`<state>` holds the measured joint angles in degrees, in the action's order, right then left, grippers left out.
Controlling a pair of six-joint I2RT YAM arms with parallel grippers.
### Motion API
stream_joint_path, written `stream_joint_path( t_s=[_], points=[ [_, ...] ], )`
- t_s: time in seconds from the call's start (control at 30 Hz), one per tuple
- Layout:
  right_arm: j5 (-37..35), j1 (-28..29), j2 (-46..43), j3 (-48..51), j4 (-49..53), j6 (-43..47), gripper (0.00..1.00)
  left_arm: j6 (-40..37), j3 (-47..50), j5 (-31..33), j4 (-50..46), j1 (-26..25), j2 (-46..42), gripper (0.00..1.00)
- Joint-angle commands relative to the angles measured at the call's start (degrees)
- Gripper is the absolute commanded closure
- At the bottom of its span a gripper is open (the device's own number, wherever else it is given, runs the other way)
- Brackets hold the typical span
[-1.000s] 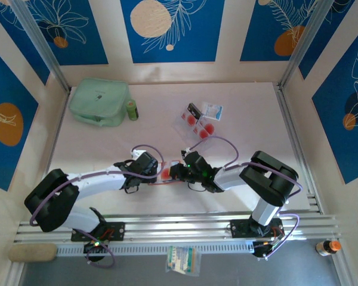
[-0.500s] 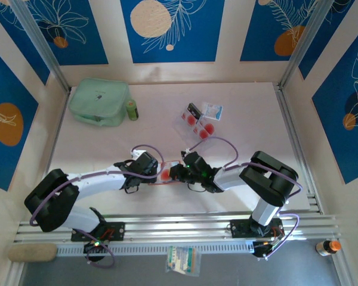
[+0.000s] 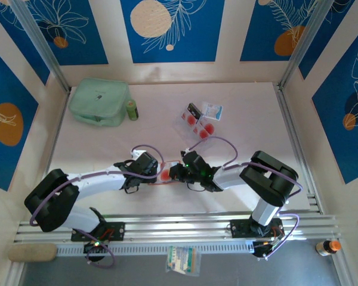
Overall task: Put the credit cards into the card holder
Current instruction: Insert the credit card into the card slot.
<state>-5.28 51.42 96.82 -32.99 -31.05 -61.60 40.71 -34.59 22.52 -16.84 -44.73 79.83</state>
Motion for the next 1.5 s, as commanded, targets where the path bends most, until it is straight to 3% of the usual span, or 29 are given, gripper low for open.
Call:
stream_joint_path(
  t_s=[0.0,0.97,1.2,1.3,1.47],
  points=[
    [1.05,0.19,1.72,-0.19,5.21,-0.25,1.0,1.02,1.28,-0.8,-0.92,0.47,0.24,0.09],
    [4.3,-1.25,4.09,-1.28,6.18,-0.41,0.99,1.03,1.28,-0.96,-0.42,0.48,0.68,0.09],
    [7.44,-3.64,0.64,-4.62,13.49,4.94,0.59,1.13,1.3,-0.82,-0.48,0.51,0.59,0.09],
    [8.09,-4.77,-1.79,-6.98,18.88,8.33,0.52,1.22,1.32,-0.85,-0.36,0.45,0.63,0.09],
    [7.94,-6.56,-4.76,-10.39,26.39,12.61,0.53,1.39,1.27,-0.81,-0.12,0.5,0.68,0.09]
  ],
)
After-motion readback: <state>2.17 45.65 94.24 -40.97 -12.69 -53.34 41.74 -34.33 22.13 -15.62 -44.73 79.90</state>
